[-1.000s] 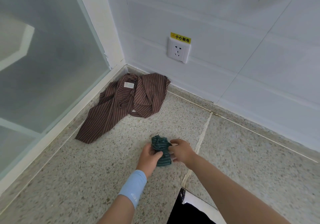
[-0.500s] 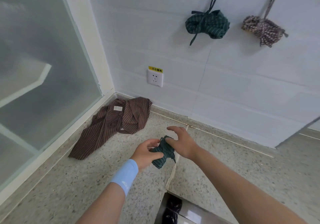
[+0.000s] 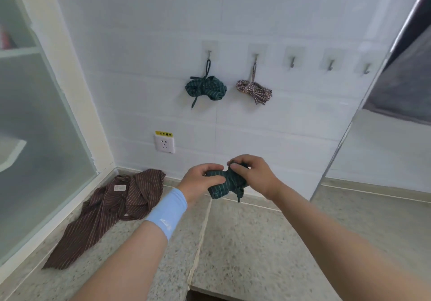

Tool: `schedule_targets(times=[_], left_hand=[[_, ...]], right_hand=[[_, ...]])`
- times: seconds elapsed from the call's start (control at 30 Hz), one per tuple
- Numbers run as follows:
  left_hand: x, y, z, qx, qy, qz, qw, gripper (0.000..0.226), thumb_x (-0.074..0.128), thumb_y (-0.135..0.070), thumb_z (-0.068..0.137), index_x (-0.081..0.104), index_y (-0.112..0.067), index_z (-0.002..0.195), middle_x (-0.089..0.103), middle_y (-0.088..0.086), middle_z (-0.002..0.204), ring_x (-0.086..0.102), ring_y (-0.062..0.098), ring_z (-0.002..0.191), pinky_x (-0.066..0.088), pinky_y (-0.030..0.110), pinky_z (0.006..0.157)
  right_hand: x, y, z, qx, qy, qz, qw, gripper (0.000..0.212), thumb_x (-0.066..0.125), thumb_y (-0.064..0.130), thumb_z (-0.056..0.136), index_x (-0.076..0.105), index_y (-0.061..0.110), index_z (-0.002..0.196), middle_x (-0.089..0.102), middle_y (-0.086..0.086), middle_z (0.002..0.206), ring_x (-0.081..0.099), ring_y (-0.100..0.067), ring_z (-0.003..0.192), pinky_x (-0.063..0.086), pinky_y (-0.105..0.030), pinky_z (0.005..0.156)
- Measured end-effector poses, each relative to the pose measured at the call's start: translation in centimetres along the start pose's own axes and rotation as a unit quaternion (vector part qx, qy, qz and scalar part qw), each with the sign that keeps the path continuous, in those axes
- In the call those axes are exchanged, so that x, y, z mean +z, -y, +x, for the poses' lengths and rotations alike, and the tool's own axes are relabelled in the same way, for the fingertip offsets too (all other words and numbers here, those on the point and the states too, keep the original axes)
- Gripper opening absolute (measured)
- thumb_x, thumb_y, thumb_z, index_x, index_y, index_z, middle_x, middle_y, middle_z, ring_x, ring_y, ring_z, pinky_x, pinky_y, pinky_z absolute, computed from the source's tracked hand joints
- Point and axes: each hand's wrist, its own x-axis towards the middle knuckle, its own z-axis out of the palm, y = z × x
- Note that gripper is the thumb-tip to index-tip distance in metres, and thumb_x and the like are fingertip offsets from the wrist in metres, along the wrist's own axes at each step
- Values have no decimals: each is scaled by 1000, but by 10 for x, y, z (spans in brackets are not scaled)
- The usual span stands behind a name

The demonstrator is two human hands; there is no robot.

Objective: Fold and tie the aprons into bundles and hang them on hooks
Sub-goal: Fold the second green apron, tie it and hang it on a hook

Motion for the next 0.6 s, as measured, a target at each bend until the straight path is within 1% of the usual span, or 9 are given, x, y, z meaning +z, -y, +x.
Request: schedule_targets(times=[0.07,0.13,0.2,0.23,0.33,0.4,0.47,0.53,0.6], left_hand=[[16,-21,12,16,0,-7,1000,33,81,-22,72,74,-25,104,72,4,107,69,20,101,56,37,92],[32,-43,26,34,-2,1,999,32,80,-23,74,72,-24,104,71,3,107,68,19,101,56,36,92],[52,-66,41,55,9,2,998,29,78,-22,79,71,-22,107,70,4,109,67,19,103,56,34,92],[62,-78,48,65,15,5,998,28,77,-22,81,70,-21,108,70,5,111,67,19,103,56,33,91],[92,-119,71,108,16,60,992,22,72,-25,86,70,-21,108,70,2,111,67,16,103,55,30,91],[112,-147,84,151,3,113,982,17,67,-33,89,73,-24,102,72,-5,103,66,12,99,54,30,89],[129,-172,95,199,-13,174,964,19,63,-41,88,76,-28,95,73,-13,94,66,7,94,53,29,86],[143,-193,107,227,-24,201,953,16,65,-36,88,78,-27,93,75,-13,90,68,6,90,54,29,85],[155,-209,117,214,-23,157,964,13,69,-26,88,79,-22,96,76,-10,92,70,6,90,55,26,85]], right_hand=[[-18,11,4,-15,-29,15,999,13,63,17,94,74,17,87,73,3,101,68,-11,87,54,-25,68],[-34,20,9,-27,-74,3,997,14,62,21,94,74,20,87,72,1,99,68,-18,86,57,-32,69],[-54,30,15,-41,-126,-11,991,13,63,25,94,72,20,86,70,0,93,67,-21,74,54,-34,58],[-66,36,18,-49,-144,-16,988,14,63,26,94,71,19,85,69,-2,89,66,-22,66,50,-32,52],[-108,56,26,-61,-168,-12,984,17,64,24,94,69,11,84,67,-12,77,59,-27,46,46,-31,38],[-136,68,33,-69,-182,-19,981,17,65,25,93,69,11,85,68,-14,76,57,-29,45,45,-32,35],[-158,80,41,-71,-189,-19,979,17,64,26,93,69,11,86,67,-12,72,56,-31,45,43,-33,37],[-178,90,50,-74,-200,-13,977,17,64,27,93,68,11,87,66,-7,69,56,-31,45,42,-31,36],[-195,96,57,-79,-216,-8,973,17,65,28,92,67,12,89,67,-5,74,57,-28,46,41,-28,35]])
